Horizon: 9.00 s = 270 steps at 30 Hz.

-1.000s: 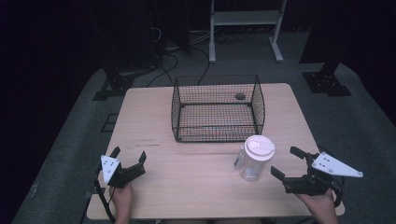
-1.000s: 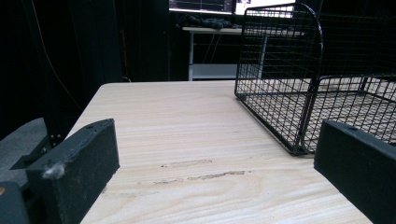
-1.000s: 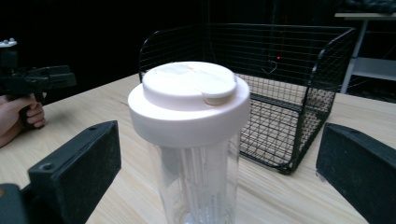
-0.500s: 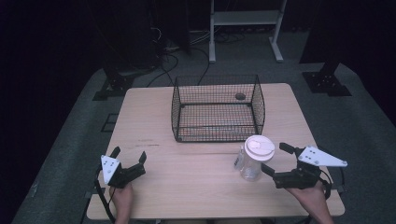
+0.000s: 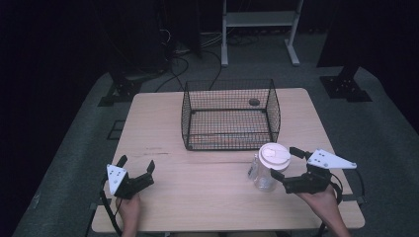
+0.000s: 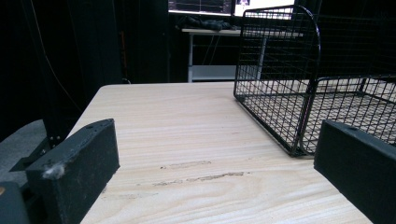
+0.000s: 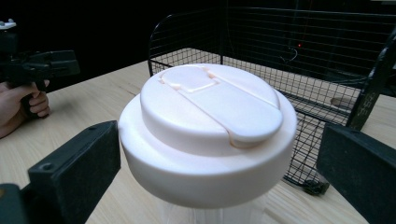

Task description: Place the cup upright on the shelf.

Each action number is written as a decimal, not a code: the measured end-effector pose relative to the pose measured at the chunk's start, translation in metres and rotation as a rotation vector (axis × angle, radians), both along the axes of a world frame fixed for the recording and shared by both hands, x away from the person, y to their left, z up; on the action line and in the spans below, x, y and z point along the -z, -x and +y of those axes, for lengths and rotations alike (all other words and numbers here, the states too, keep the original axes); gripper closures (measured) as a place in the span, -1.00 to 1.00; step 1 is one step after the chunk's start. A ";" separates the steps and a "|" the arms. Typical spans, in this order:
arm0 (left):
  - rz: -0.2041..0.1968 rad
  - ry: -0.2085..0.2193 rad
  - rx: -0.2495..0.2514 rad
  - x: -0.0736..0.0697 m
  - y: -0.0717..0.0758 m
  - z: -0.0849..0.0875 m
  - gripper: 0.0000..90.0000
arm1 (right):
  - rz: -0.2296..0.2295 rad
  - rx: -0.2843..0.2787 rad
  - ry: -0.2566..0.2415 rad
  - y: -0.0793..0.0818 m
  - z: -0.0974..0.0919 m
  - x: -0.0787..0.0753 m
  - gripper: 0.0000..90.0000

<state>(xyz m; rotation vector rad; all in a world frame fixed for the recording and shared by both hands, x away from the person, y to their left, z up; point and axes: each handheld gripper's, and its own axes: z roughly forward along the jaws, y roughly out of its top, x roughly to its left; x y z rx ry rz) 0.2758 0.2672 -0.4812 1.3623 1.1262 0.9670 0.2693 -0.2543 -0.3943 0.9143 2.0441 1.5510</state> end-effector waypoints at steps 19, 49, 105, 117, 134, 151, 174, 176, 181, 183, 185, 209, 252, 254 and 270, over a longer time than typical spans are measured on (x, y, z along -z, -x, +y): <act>-0.002 0.004 -0.002 0.000 0.000 0.000 -1.00 | 0.022 -0.040 0.013 -0.014 0.014 0.002 -1.00; -0.002 0.008 -0.004 0.000 0.000 0.001 -1.00 | 0.003 -0.032 0.044 -0.015 0.022 -0.007 -0.90; -0.003 0.019 0.004 0.000 0.000 0.002 -1.00 | -0.102 -0.042 0.001 -0.058 0.066 -0.112 -0.90; -0.003 0.019 0.005 0.000 0.000 0.003 -1.00 | -0.105 0.002 0.006 -0.087 0.074 -0.125 -0.90; -0.003 0.029 0.007 0.000 0.000 0.003 -1.00 | -0.111 0.037 0.046 -0.123 0.097 -0.132 -0.90; -0.006 0.032 0.007 0.000 0.000 0.004 -1.00 | -0.092 0.079 0.051 -0.157 0.113 -0.125 -0.90; -0.004 0.038 0.005 0.001 0.000 0.005 -1.00 | -0.057 0.133 0.023 -0.195 0.123 -0.095 -0.90; -0.003 0.037 0.004 0.001 0.000 0.006 -1.00 | -0.054 0.137 0.024 -0.198 0.125 -0.093 -0.90; -0.002 0.036 0.008 0.001 0.001 0.005 -1.00 | -0.035 0.138 0.030 -0.208 0.127 -0.082 -0.90; 0.000 0.041 0.007 0.001 0.000 0.005 -1.00 | -0.030 0.139 0.042 -0.212 0.128 -0.078 -0.90; -0.001 0.041 0.008 0.001 0.000 0.005 -1.00 | -0.018 0.140 0.035 -0.216 0.129 -0.074 -0.90; -0.004 0.041 0.008 0.000 0.001 0.005 -1.00 | 0.029 0.148 0.046 -0.241 0.131 -0.045 -0.90; -0.002 0.044 0.003 0.001 0.000 0.005 -1.00 | 0.082 0.123 0.105 -0.248 0.129 -0.019 -0.91; -0.002 0.042 0.003 0.001 0.000 0.005 -1.00 | 0.089 0.121 0.105 -0.248 0.127 -0.020 -0.91; -0.003 0.036 0.007 0.000 0.001 0.005 -1.00 | 0.085 0.136 0.102 -0.245 0.126 -0.020 -0.92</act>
